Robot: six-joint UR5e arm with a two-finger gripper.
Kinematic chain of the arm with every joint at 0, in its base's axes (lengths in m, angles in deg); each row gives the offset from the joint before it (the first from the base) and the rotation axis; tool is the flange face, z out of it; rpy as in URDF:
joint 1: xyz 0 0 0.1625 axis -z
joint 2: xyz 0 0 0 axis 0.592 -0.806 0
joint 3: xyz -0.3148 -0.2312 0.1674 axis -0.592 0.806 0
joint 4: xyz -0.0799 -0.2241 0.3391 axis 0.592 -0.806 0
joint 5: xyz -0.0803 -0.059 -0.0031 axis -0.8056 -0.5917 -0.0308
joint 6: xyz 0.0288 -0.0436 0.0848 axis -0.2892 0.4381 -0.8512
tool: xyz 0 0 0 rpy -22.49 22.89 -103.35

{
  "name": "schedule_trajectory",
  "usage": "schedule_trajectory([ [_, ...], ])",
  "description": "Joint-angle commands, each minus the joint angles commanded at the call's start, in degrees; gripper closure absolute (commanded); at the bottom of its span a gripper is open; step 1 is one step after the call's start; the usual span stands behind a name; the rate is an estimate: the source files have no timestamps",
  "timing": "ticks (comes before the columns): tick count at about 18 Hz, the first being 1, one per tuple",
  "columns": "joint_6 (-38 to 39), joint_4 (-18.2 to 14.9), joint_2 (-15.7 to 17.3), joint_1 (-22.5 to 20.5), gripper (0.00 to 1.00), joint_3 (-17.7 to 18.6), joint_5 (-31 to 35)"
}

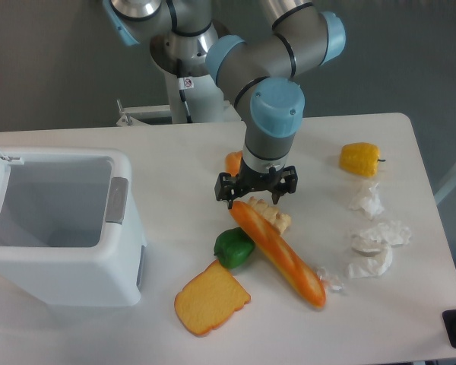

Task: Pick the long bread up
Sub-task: 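Shift the gripper along the baguette toward its upper end, then lower the gripper onto the baguette end and close it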

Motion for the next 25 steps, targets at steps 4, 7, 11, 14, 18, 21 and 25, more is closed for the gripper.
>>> schedule_trajectory([
  [4,0.18,0.35,-2.37,0.0,0.0,-0.09,0.53],
  [7,0.09,0.53,-3.95,0.0,0.0,-0.26,0.54],
  [11,0.18,0.62,-4.92,0.18,0.0,-0.35,0.45],
  [14,0.18,0.62,-4.92,0.35,0.0,-0.35,0.45],
  [18,1.14,0.7,-5.19,1.05,0.0,-0.09,0.36],
  [21,2.29,0.79,-5.8,2.28,0.0,-0.26,0.27],
  [25,2.2,0.7,-6.94,3.6,0.0,-0.35,0.53],
])
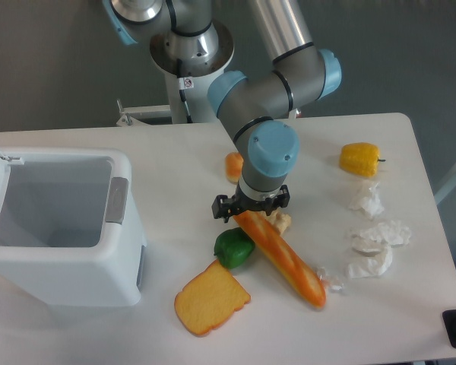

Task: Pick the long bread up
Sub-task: 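Lower the gripper onto the baguette end and close it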

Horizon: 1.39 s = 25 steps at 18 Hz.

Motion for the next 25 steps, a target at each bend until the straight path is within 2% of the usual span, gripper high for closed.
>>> schedule_trajectory([
  [17,-1.06,-0.18,-0.45,0.18,0.0,-0.62,2.46],
  [25,-1.49,-0.18,-0.97,0.79,0.08,-0.62,5.28],
])
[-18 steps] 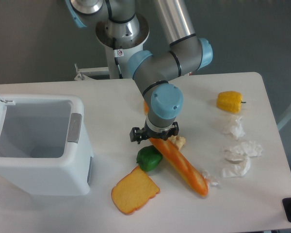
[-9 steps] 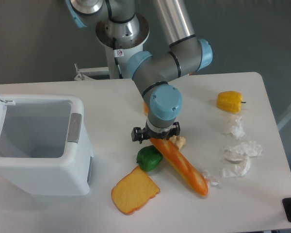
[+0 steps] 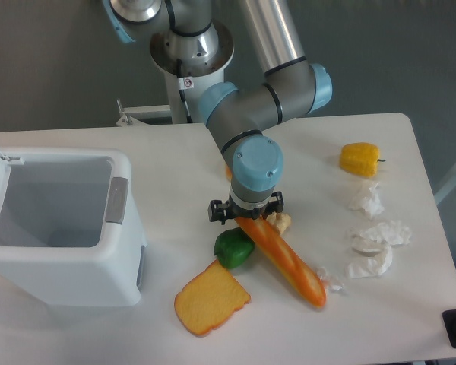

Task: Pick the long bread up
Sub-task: 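Lower the gripper onto the baguette end and close it, then lift the gripped baguette upward off the table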

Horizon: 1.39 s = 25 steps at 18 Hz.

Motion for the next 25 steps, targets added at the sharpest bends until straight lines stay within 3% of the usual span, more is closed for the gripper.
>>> schedule_trajectory([
  [3,0.0,0.0,0.0,0.0,0.21,0.0,0.0],
  [6,0.0,-0.09,0.18,-0.17,0.42,-0.09,-0.09],
  [8,0.0,-0.35,0.35,-0.18,0.63,-0.17,-0.09],
  [10,0.0,-0.53,0.35,-0.26,0.73,-0.44,-0.17],
  [13,0.0,-0.53,0.26,-0.18,0.97,-0.53,-0.26],
  [19,-0.09,-0.61,0.88,-0.09,1.0,-1.4,-0.35],
  [25,-0.26,-0.79,2.19,-0.44,1.0,-7.03,-0.09],
])
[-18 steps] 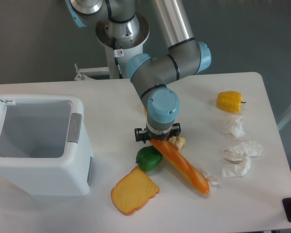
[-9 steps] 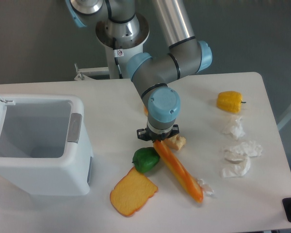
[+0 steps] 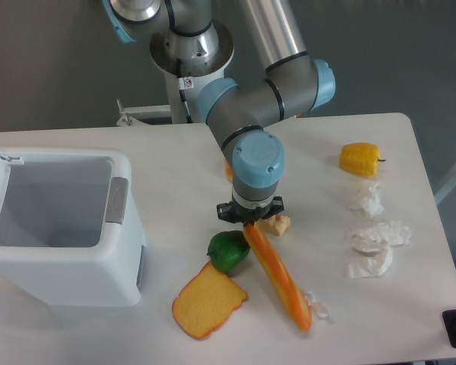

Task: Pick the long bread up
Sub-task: 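Lift the gripped baguette upward off the table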

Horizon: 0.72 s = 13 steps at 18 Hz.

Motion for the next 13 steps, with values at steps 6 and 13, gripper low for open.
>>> schedule_trajectory([
  [6,-8.78,-3.08,2.81,-0.62,1.0,-0.89,0.17],
  [13,-13.87,-5.45,8.17,-0.8,1.0,-5.45,-5.7],
])
